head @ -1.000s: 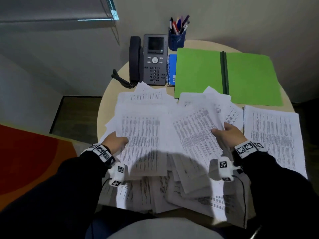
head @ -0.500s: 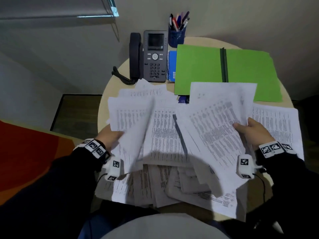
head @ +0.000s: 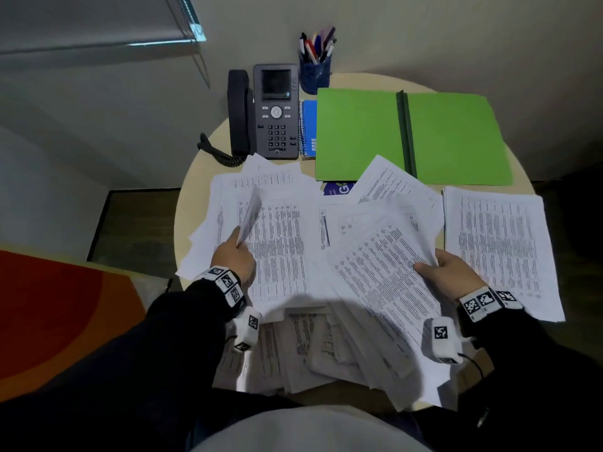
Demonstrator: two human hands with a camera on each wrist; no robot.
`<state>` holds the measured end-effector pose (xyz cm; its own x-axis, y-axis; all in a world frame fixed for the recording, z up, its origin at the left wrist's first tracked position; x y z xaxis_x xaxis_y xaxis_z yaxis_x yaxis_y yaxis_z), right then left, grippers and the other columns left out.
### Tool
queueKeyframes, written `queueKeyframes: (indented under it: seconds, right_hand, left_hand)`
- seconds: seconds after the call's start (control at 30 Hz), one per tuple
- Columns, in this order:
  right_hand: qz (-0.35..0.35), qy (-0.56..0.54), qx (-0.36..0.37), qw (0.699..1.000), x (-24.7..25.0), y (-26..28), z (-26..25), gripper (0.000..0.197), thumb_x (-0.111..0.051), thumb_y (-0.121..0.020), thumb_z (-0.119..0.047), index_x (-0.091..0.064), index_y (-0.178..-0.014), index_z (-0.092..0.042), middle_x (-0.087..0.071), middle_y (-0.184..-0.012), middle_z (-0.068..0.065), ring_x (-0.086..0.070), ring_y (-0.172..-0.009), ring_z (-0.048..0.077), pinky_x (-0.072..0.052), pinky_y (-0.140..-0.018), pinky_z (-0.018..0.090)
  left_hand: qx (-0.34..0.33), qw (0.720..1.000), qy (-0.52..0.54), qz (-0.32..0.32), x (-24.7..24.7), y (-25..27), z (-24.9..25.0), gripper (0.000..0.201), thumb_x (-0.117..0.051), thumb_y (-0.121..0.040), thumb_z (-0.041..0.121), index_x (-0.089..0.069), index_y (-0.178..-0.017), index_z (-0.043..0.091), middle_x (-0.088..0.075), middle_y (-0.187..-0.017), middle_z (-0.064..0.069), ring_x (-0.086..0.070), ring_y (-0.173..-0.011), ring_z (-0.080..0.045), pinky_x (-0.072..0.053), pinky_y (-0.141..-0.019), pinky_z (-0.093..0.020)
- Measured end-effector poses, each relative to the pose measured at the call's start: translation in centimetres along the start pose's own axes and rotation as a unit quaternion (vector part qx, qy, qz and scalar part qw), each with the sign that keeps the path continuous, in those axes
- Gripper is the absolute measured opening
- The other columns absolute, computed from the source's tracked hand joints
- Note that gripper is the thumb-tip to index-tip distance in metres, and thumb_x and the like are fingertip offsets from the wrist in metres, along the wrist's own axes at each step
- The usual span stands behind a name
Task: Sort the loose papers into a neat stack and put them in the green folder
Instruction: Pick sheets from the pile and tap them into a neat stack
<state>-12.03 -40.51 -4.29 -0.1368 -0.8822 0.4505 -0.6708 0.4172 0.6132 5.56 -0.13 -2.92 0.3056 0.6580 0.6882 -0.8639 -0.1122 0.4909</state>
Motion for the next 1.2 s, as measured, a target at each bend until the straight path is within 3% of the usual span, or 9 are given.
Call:
queueKeyframes:
  seconds: [0.1, 0.2, 0.4, 0.6, 0.73, 0.83, 0.93, 1.1, 1.2]
  right_hand:
    - [0.001, 0.015, 0.007, 1.0, 0.0, -0.1, 0.1, 0.026, -0.069, -0.095, -0.028, -0.067, -0.119, -0.018, -0.072, -0.097, -0.004, -0.066, -0.084, 0.016, -0.047, -0.08, 0.034]
    - [-0.001, 0.025, 0.011, 1.0, 0.2, -0.1, 0.2, 0.027, -0.068, -0.095, -0.029, -0.067, -0.12, -0.019, -0.071, -0.098, -0.005, -0.066, -0.086, 0.014, -0.046, -0.081, 0.033]
    - [0.002, 0.045, 0.015, 0.999, 0.6, -0.1, 0.2, 0.025, -0.067, -0.096, -0.029, -0.067, -0.119, -0.02, -0.071, -0.096, -0.007, -0.065, -0.086, 0.014, -0.045, -0.075, 0.031]
    - [0.009, 0.061, 0.021, 0.998, 0.8, -0.4, -0.2, 0.023, -0.067, -0.096, -0.029, -0.066, -0.117, -0.02, -0.071, -0.1, 0.002, -0.064, -0.084, 0.018, -0.044, -0.077, 0.033]
    - [0.005, 0.053, 0.027, 0.998, 0.7, -0.6, -0.5, 0.021, -0.067, -0.096, -0.03, -0.066, -0.116, -0.021, -0.072, -0.1, 0.001, -0.065, -0.085, 0.017, -0.044, -0.076, 0.033]
    - [0.009, 0.047, 0.034, 0.998, 0.6, -0.5, -0.2, 0.018, -0.067, -0.095, -0.029, -0.069, -0.11, -0.019, -0.074, -0.091, 0.004, -0.067, -0.078, 0.022, -0.046, -0.068, 0.031]
    - [0.012, 0.06, 0.037, 0.997, 0.8, -0.3, 0.1, 0.015, -0.067, -0.096, -0.03, -0.068, -0.107, -0.02, -0.071, -0.083, 0.0, -0.063, -0.072, 0.018, -0.041, -0.062, 0.028]
    - [0.015, 0.051, 0.027, 0.998, 0.7, -0.3, 1.0, 0.017, -0.068, -0.095, -0.03, -0.068, -0.106, -0.018, -0.069, -0.079, -0.002, -0.062, -0.069, 0.02, -0.044, -0.066, 0.031]
    - [0.007, 0.052, 0.033, 0.998, 0.5, -0.4, 0.9, 0.023, -0.067, -0.096, -0.031, -0.066, -0.116, -0.02, -0.071, -0.1, -0.002, -0.066, -0.089, 0.022, -0.046, -0.081, 0.035]
  left_hand:
    - [-0.022, 0.993, -0.107, 0.05, 0.8, -0.7, -0.4, 0.038, -0.044, -0.106, 0.027, -0.062, -0.139, 0.025, -0.061, -0.122, -0.017, -0.062, -0.103, -0.039, -0.055, -0.084, -0.037]
    - [-0.024, 0.995, -0.081, 0.046, 1.4, -1.0, -0.5, 0.031, -0.045, -0.106, 0.031, -0.07, -0.107, 0.013, -0.067, -0.099, -0.016, -0.065, -0.097, -0.04, -0.048, -0.071, -0.034]
    - [-0.074, 0.986, 0.14, 0.044, 6.3, 1.5, 5.0, 0.03, -0.048, -0.106, 0.041, -0.063, -0.125, 0.022, -0.069, -0.106, 0.004, -0.065, -0.096, -0.018, -0.046, -0.079, -0.028]
    - [-0.157, 0.864, 0.473, -0.073, 10.5, 0.4, 9.0, 0.035, -0.051, -0.108, 0.015, -0.054, -0.143, 0.01, -0.063, -0.141, -0.012, -0.062, -0.129, -0.024, -0.048, -0.11, -0.038]
    - [-0.069, 0.946, 0.313, -0.038, 6.9, 1.2, 5.4, 0.032, -0.06, -0.104, 0.016, -0.062, -0.135, 0.009, -0.073, -0.123, -0.004, -0.073, -0.099, -0.007, -0.056, -0.098, -0.031]
    - [0.036, 0.987, 0.154, -0.028, 3.9, 0.8, 0.2, 0.02, -0.065, -0.095, 0.031, -0.069, -0.11, 0.018, -0.076, -0.103, -0.006, -0.073, -0.089, -0.028, -0.061, -0.087, -0.045]
    - [0.058, 0.994, 0.094, -0.011, 2.5, 1.2, -1.6, 0.011, -0.055, -0.103, 0.019, -0.06, -0.096, 0.012, -0.06, -0.077, -0.007, -0.06, -0.058, -0.019, -0.05, -0.048, -0.021]
    - [0.037, 0.999, 0.017, 0.009, 1.8, 0.8, -3.9, 0.042, -0.056, -0.104, 0.02, -0.052, -0.145, 0.016, -0.064, -0.132, -0.012, -0.061, -0.113, -0.035, -0.048, -0.098, -0.041]
    - [0.02, 0.997, 0.071, 0.03, 2.0, 1.0, -4.3, 0.05, -0.052, -0.105, 0.013, -0.045, -0.153, 0.028, -0.063, -0.134, -0.004, -0.061, -0.113, -0.034, -0.05, -0.098, -0.041]
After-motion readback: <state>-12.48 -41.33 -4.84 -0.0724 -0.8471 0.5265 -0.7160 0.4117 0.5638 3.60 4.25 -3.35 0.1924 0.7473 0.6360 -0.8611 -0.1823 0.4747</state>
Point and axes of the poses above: each hand's wrist, its own y-axis away from the middle knuckle, its own x-axis out of the back of the hand, z = x × y, the point moved 3 cm from there along -y, towards the middle knuckle
